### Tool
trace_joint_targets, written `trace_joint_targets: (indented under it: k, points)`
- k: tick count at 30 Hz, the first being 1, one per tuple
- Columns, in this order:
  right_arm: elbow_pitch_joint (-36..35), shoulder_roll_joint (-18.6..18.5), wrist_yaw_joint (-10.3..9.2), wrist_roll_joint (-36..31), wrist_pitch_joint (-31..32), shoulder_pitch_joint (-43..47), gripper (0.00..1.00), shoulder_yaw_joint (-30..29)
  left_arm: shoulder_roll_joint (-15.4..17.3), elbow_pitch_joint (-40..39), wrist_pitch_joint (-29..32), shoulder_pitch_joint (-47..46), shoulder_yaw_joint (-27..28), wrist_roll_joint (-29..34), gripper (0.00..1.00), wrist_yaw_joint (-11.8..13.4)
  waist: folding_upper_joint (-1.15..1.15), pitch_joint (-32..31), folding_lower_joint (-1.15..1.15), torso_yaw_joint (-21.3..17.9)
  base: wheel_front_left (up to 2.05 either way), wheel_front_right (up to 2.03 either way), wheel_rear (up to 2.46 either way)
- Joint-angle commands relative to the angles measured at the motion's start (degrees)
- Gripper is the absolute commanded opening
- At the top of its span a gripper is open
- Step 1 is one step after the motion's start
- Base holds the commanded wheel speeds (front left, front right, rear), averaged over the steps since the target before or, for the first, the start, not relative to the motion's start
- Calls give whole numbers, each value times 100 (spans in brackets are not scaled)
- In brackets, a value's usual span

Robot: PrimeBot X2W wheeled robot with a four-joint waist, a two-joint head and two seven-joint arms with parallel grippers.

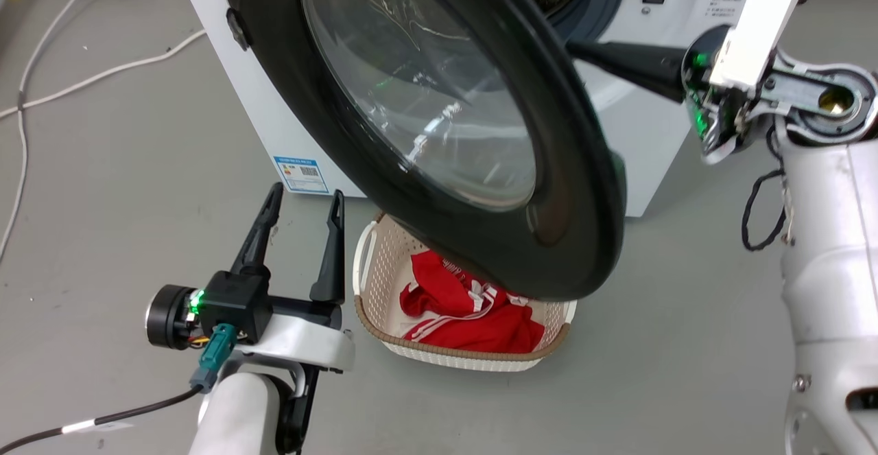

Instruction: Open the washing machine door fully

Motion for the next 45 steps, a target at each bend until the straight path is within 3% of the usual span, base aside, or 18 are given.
trace_joint_targets:
  k: [1,13,20,29,34,35,43,45]
  points:
    - [-89,62,0,55,55,151,0,38,-6,7,-14,67,-32,-22,100,15,0,-65,1,20,0,0,0]
    - [-1112,139,0,786,-141,1151,0,1038,-6,105,-14,295,-202,-158,100,60,0,-392,1,117,0,0,0]
    - [-1368,132,0,1206,-484,1423,0,1788,-6,98,-14,373,-273,-255,100,127,0,-458,1,129,0,0,0]
    - [-1529,132,0,1608,-798,1623,0,2330,-6,84,-14,444,-258,-270,100,177,0,-488,1,115,0,0,0]
    - [-1711,126,0,1491,-1229,1920,0,2347,-5,64,-14,493,-234,-284,100,185,0,-533,1,81,0,0,0]
    - [-1879,117,0,1497,-1745,2205,0,2162,-6,55,-14,539,-230,-295,100,198,0,-553,1,70,0,0,0]
    - [-2330,117,0,1564,-3180,3169,0,1509,-5,-21,-14,582,-181,-300,100,230,0,-552,1,-36,0,0,0]
    - [-2443,114,0,1433,-3581,3447,46,1323,-6,-27,-14,611,-165,-293,100,236,0,-572,1,-70,0,0,0]
